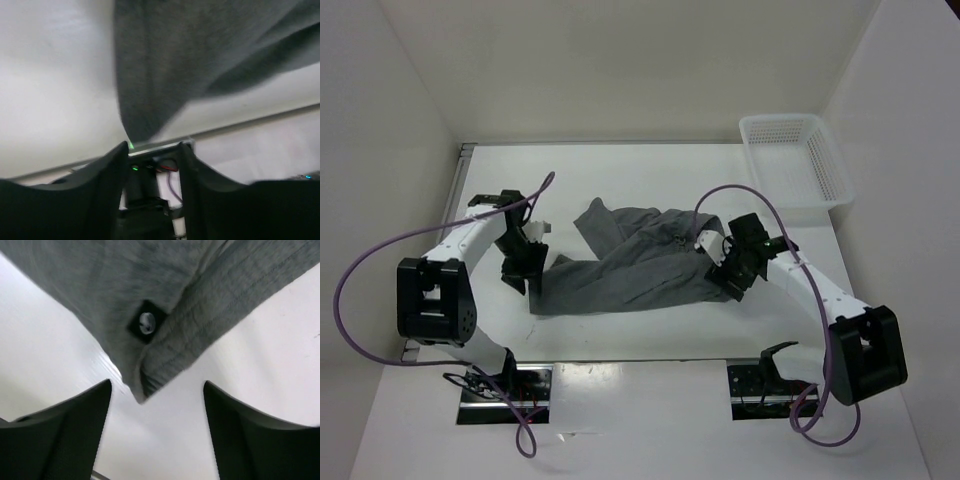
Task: Fold and stack the shorts
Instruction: Flatten the shorts out
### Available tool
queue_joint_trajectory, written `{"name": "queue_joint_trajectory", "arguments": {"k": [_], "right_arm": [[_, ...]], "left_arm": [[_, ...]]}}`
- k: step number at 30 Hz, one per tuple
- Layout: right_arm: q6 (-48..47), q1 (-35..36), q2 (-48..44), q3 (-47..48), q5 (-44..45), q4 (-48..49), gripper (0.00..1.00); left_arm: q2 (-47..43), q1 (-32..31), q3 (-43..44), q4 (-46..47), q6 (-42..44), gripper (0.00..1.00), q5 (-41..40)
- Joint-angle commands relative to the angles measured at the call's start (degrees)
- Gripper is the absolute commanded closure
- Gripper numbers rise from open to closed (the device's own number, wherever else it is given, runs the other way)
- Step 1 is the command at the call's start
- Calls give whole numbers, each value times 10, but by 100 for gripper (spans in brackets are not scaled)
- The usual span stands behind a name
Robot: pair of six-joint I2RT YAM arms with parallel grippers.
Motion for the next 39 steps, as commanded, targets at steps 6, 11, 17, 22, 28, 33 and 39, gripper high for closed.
{"name": "queue_joint_trajectory", "arguments": {"k": [6, 11, 17, 22, 28, 33, 39], "right_arm": [[14, 6, -49, 118, -6, -52, 9], [162, 6, -31, 214, -57, 38, 9], [222, 1, 94, 214, 32, 163, 9], [318, -67, 177, 268, 28, 209, 17], [377, -92, 254, 337, -6, 204, 19], [377, -92, 295, 342, -37, 193, 19], [371, -77, 348, 359, -77, 188, 19]], "left_arm": [[-75, -19, 119, -38, 0, 18, 56], [50, -47, 231, 85, 0, 13, 68], [222, -82, 313, 184, 0, 13, 34], [316, -82, 387, 236, 0, 12, 47], [379, -88, 436, 253, 0, 9, 77], [398, -108, 396, 247, 0, 9, 66], [417, -113, 357, 247, 0, 30, 77]]}}
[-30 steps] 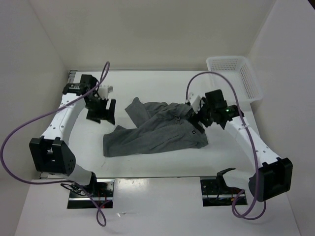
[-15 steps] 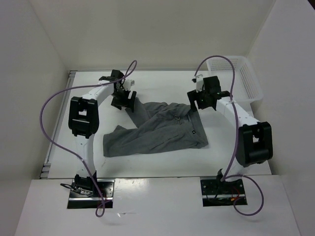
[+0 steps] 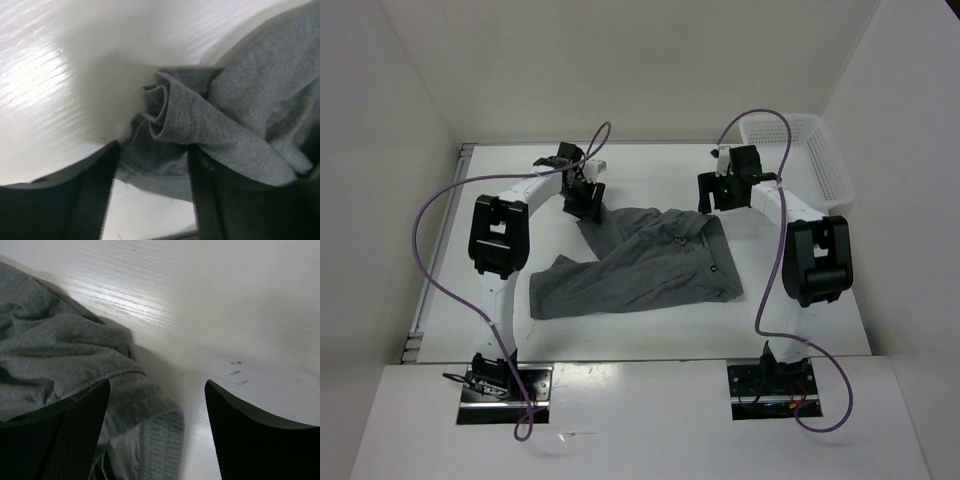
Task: Fold and stack the shorts
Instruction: Flatten the shorts out
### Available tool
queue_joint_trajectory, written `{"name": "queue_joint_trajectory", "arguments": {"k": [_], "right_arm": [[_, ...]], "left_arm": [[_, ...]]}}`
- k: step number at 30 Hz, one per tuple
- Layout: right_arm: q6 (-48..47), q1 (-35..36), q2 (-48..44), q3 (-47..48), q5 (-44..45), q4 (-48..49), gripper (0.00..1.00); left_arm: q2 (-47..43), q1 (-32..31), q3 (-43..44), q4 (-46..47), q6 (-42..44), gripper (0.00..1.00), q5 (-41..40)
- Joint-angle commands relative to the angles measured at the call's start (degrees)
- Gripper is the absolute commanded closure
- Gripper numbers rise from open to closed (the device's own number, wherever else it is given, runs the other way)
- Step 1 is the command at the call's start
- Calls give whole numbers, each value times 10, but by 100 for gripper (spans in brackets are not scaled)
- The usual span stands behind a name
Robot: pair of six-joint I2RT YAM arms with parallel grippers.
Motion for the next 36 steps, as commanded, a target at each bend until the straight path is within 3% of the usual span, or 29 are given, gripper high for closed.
{"name": "queue_joint_trajectory", "arguments": {"k": [1, 3, 4, 5, 6, 9, 11, 12, 13, 18, 20, 25, 26, 28, 29, 31, 32, 34, 36], "right_arm": [[3, 28, 41, 39, -18, 8, 19], [3, 33, 57, 45, -11, 8, 19], [-3, 40, 64, 45, -11, 8, 24], [-8, 40, 71, 50, -11, 2, 33], [-8, 40, 72, 51, -11, -6, 40], [-25, 40, 63, 36, 2, -11, 70], [-39, 40, 52, 16, 7, -24, 85], [-45, 40, 37, 9, 7, -24, 99], [-45, 40, 29, -3, 7, -24, 100], [-72, 40, -4, -9, -5, -35, 100], [-85, 40, -9, -9, -13, -50, 100], [-159, 73, -25, -25, 21, -63, 100], [-159, 73, -25, -25, 28, -57, 100], [-165, 73, -32, -25, 36, -57, 99], [-171, 73, -32, -25, 36, -57, 92], [-171, 73, -37, -25, 36, -57, 64], [-171, 73, -37, -19, 36, -57, 56], [-164, 73, -37, -12, 30, -57, 43], [-164, 73, -25, -3, 20, -57, 35]], "left_arm": [[35, -3, -23, -14, 2, 38, 23], [35, -3, -23, -14, 2, 46, 29], [35, -3, -23, -14, 2, 50, 35], [29, -3, -28, -21, 2, 55, 35], [23, -3, -28, -28, 2, 71, 43], [-14, 12, -62, -52, 2, 99, 56], [-58, 37, -84, -83, 2, 100, 56], [-75, 48, -106, -95, 2, 100, 56], [-91, 60, -118, -109, 2, 100, 56], [-174, 77, -192, -240, 2, 100, -50], [-199, 64, -240, -291, 2, 94, -68], [-201, 35, -249, -283, 2, 56, -84], [-195, 42, -229, -274, 2, 44, -84], [-174, 57, -133, -235, 2, 36, -62], [-167, 57, -99, -218, 2, 30, -49], [-151, 63, -25, -163, 2, 26, -18], [-144, 63, -11, -146, 2, 23, -12], [-109, 33, 9, -125, 2, 21, -12], [-59, 4, 25, -125, 2, 21, -20]]}}
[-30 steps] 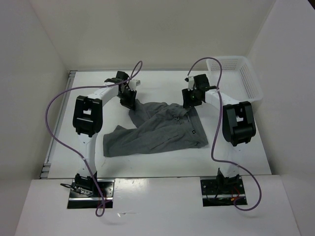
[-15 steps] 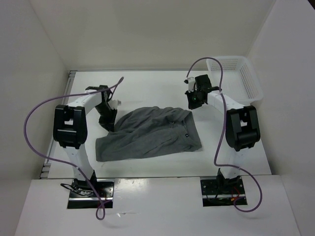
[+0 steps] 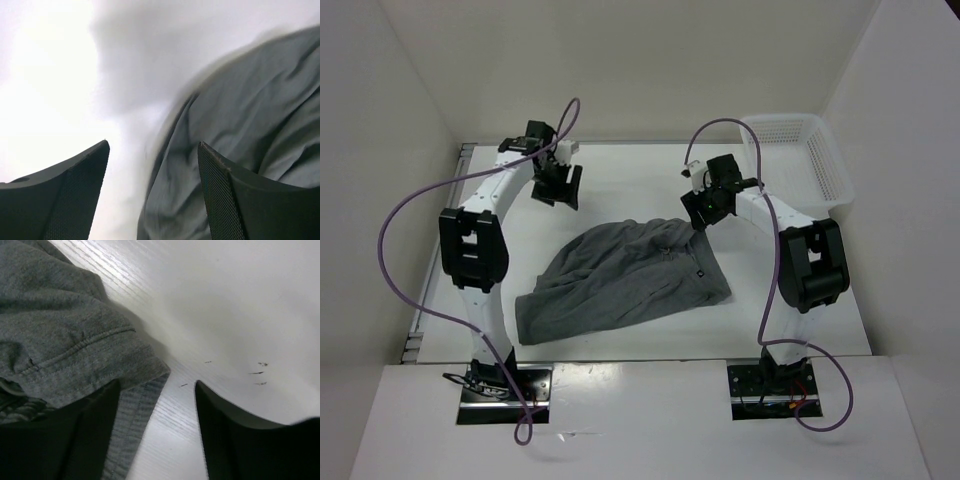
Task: Fold and stack the shorts
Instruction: Flatten the shorts out
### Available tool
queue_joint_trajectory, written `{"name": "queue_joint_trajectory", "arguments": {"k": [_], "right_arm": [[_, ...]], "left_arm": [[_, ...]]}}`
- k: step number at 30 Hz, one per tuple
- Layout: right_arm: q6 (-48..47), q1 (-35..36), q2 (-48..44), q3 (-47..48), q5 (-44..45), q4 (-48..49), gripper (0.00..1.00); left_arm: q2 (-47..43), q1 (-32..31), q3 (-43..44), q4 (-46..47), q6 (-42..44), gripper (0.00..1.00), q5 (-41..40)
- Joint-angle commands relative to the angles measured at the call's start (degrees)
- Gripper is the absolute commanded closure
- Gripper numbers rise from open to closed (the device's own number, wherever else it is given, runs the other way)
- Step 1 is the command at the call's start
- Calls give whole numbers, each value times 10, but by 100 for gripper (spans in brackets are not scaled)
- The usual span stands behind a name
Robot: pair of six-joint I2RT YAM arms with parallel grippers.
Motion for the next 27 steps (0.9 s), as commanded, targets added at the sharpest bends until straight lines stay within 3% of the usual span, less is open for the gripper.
{"name": "queue_joint_trajectory", "arguments": {"k": [1, 10, 16, 19, 20, 22, 23, 24, 27], "right_arm": [[-7, 0, -22, 27, -12, -4, 29], [-26, 16, 28, 58, -29, -10, 20], [-32, 59, 57, 25, -45, -15, 19], [-25, 66, 57, 3, -45, -1, 38], [-25, 66, 57, 3, -39, 0, 57], [-25, 66, 57, 3, -32, 0, 75], [-25, 66, 57, 3, -27, 6, 83], [-25, 66, 57, 9, -22, 6, 96], [-25, 66, 57, 42, -11, 6, 100]], "left_arm": [[81, -56, 18, 20, 2, 21, 15], [137, -105, -50, 40, 2, 21, -23], [142, -110, -50, -14, 2, 58, 60], [130, -110, -50, -66, 2, 75, 121], [125, -110, -56, -66, 2, 90, 127], [116, -105, -67, -58, 2, 100, 127], [108, -105, -72, -51, 2, 100, 127], [108, -90, -72, -44, 2, 100, 119], [67, -52, -31, 15, 2, 100, 80]]}}
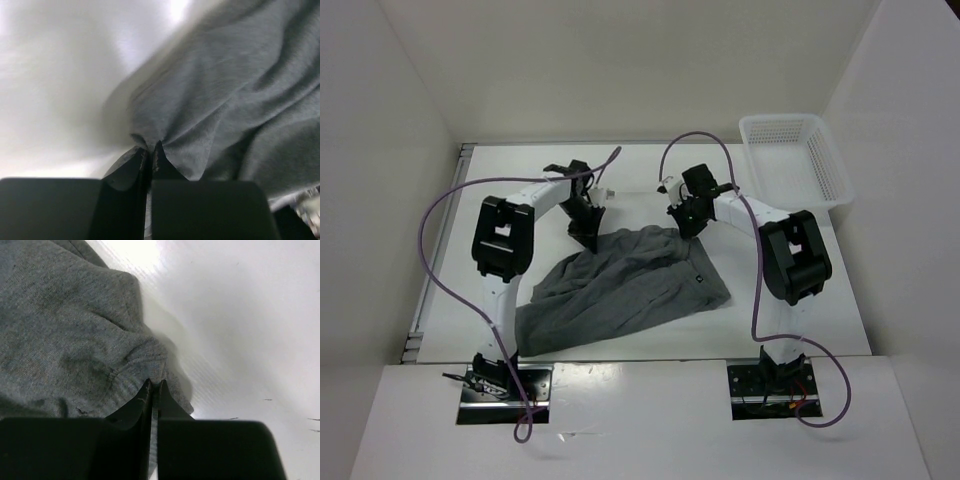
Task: Fold and stack the shorts
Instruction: Flatten the shorts out
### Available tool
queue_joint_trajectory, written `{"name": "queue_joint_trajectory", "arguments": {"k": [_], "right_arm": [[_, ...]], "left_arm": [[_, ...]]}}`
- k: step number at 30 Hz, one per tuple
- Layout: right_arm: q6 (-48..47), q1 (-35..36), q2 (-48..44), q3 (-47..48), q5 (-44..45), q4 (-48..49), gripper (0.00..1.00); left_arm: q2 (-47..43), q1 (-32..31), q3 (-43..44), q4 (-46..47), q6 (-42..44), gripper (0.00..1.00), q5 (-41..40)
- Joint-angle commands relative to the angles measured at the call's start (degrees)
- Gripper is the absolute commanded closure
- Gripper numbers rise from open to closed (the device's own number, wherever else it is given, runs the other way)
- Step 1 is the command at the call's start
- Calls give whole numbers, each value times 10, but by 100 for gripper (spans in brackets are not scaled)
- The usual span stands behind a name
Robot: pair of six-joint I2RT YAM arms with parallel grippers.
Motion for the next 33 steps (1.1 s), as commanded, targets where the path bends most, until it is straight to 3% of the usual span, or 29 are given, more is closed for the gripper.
{"name": "queue_joint_trajectory", "arguments": {"k": [1, 7, 9, 12, 16, 18, 20, 21, 23, 28, 31, 33], "right_arm": [[0, 0, 0, 43, 13, 12, 100], [10, -19, -5, 171, 38, 3, 100], [-6, -19, -5, 210, 32, -23, 100], [-14, -19, -26, 205, 21, -36, 100], [-49, 6, -58, 132, 21, -41, 100], [-72, 32, -77, 80, 33, -41, 100], [-86, 62, -88, 32, 48, -36, 100], [-92, 69, -94, 21, 54, -28, 100], [-92, 76, -100, -1, 54, -28, 100], [-118, 76, -110, -37, 88, -17, 100], [-123, 76, -116, -51, 95, -12, 100], [-123, 76, -116, -51, 95, -12, 100]], "left_arm": [[-55, 51, 41, 50, 3, 100, -36], [-125, 83, 192, 84, 3, 100, -140], [-136, 77, 198, 77, 3, 100, -157], [-186, 49, 110, 77, 3, 99, -183], [-245, 24, -81, 72, 3, 82, -179], [-271, 10, -152, 42, 3, 62, -137], [-276, 2, -219, 6, 3, 48, -66], [-276, 2, -230, -27, 3, 42, -42], [-282, 18, -236, -36, 3, 41, -18], [-296, 98, -122, 14, 3, 38, 6], [-275, 111, -76, 29, 3, 37, -15], [-263, 98, -91, 49, 3, 37, -51]]}}
